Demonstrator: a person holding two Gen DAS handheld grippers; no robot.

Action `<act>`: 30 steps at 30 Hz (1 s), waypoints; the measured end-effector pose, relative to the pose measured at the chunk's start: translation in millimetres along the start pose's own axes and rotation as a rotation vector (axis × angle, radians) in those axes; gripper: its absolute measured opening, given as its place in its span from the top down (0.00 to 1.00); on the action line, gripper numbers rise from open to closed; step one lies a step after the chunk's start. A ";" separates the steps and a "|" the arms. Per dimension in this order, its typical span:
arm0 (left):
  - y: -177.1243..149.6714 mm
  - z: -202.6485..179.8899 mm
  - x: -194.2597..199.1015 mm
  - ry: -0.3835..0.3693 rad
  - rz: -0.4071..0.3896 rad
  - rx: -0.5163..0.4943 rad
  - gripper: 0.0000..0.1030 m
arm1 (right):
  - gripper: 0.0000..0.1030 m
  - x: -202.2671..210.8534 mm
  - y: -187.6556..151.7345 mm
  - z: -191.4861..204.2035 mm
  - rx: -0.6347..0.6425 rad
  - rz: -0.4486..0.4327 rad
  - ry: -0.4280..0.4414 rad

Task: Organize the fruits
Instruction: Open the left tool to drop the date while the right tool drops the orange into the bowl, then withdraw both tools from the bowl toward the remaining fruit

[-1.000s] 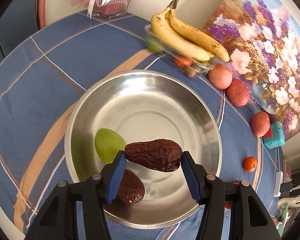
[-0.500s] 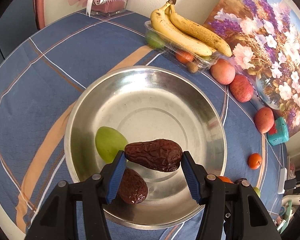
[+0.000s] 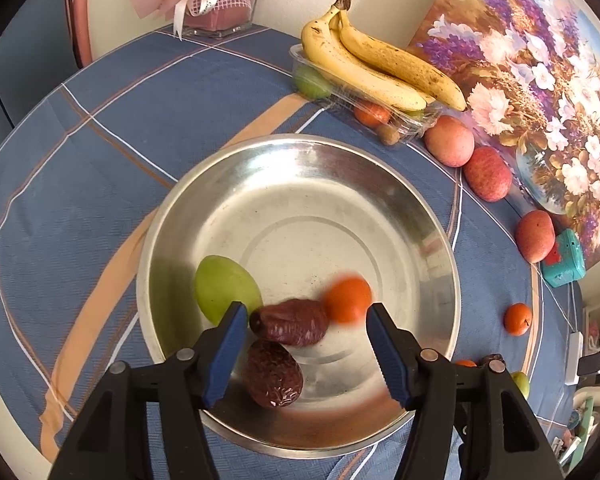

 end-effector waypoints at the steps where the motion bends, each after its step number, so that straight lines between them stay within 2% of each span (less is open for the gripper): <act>1: -0.1 0.1 0.1 0.000 0.000 0.000 0.36 | 0.65 0.9 0.1 -0.5 0.005 -0.001 -0.005; 5: -0.2 0.2 0.3 0.013 0.000 -0.008 0.36 | 0.65 4.6 1.7 -2.1 0.010 -0.009 -0.009; 15: 0.5 0.2 4.0 0.075 -0.022 -0.034 0.24 | 0.65 12.1 3.5 -12.7 0.033 -0.024 -0.068; 19: 1.2 -2.3 6.7 0.122 -0.046 -0.076 0.16 | 0.44 14.4 3.0 -20.7 0.024 -0.026 -0.087; 22: 1.9 -3.8 8.9 0.132 -0.062 -0.094 0.11 | 0.41 15.5 2.1 -27.1 0.009 -0.022 -0.087; 24: 2.1 -4.3 10.2 0.141 -0.074 -0.101 0.01 | 0.32 16.6 1.2 -33.2 -0.006 -0.023 -0.095; 25: 2.3 -4.8 11.1 0.143 -0.080 -0.103 0.01 | 0.26 16.9 0.9 -35.4 -0.012 -0.025 -0.100; 30: 2.8 -11.0 14.8 0.168 -0.118 -0.145 0.00 | 0.25 17.6 -3.1 -52.9 -0.051 -0.020 -0.121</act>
Point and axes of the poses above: each gripper's, at about its wrist camera, not at the fingertips, and x roughly against the way its jaws point, z to its left, y to its top, the point moved 8 cm from there along -x, roughly the way its jaws point, and after that the axes turned 2 degrees about x, right-handed, at the moved point
